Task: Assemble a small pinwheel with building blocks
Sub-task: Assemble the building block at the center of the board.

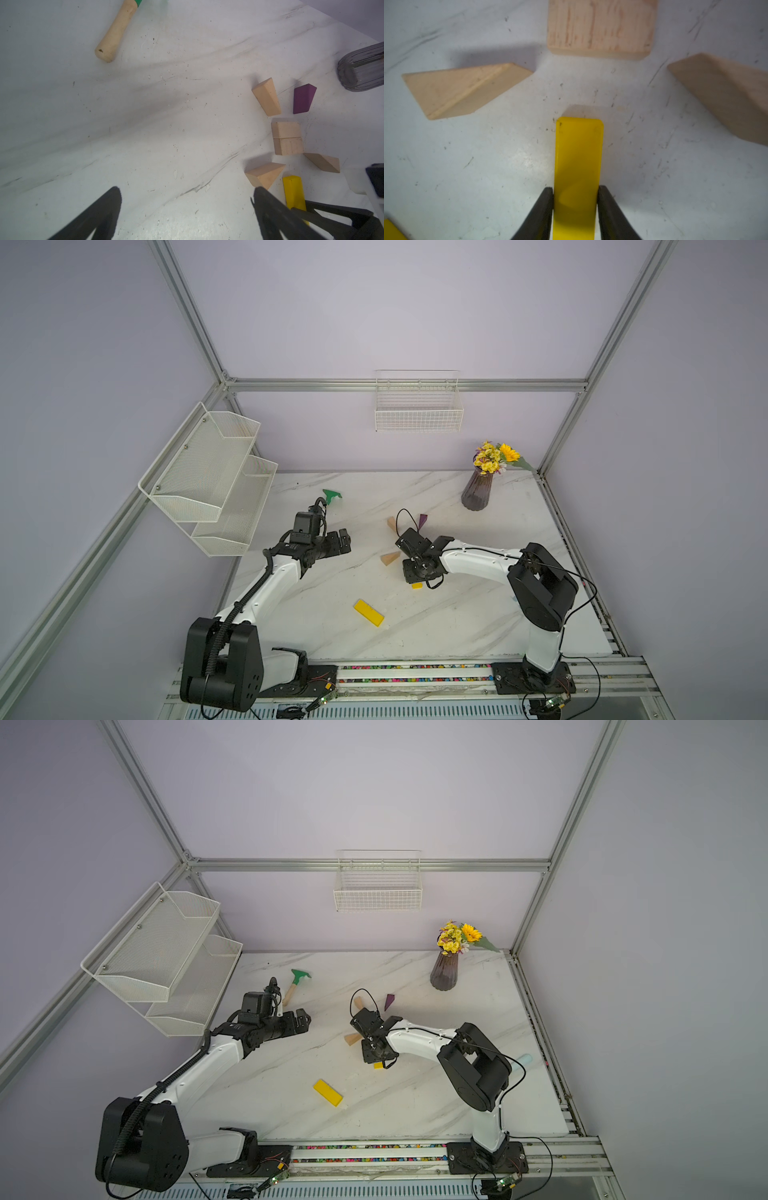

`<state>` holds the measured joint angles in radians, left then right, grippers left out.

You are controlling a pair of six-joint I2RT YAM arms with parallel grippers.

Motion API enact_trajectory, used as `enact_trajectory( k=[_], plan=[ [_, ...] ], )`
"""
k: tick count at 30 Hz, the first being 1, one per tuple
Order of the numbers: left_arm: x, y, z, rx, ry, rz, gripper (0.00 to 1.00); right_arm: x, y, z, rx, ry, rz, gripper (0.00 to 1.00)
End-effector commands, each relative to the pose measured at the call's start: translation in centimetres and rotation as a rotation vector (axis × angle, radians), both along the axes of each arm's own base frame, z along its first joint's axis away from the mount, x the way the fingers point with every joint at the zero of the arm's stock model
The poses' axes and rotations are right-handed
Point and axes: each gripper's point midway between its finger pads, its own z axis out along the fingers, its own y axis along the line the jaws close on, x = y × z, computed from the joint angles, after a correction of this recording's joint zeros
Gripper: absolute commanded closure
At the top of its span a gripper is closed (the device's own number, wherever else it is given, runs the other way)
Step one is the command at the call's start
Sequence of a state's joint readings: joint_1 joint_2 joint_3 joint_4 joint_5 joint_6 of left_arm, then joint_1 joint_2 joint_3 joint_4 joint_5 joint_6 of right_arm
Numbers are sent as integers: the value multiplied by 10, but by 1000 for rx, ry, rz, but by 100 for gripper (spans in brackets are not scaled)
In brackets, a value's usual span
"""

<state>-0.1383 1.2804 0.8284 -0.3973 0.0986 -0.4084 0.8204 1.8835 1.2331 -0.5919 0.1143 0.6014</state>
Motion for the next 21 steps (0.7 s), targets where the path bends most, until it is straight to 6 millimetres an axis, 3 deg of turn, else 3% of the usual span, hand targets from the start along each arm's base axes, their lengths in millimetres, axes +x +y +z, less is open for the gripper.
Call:
enact_trajectory(
  k=[1,12,21],
  plan=[
    [6,-2,18,-23,-61,-1,0,3,3,2,17,-11,-28,67],
    [4,-2,16,-22,-57,-6,0,34,-1,7,58,-24,-93,69],
    [6,-3,16,-28,-56,-11,0,43,-4,2,81,-15,-128,69]
  ],
)
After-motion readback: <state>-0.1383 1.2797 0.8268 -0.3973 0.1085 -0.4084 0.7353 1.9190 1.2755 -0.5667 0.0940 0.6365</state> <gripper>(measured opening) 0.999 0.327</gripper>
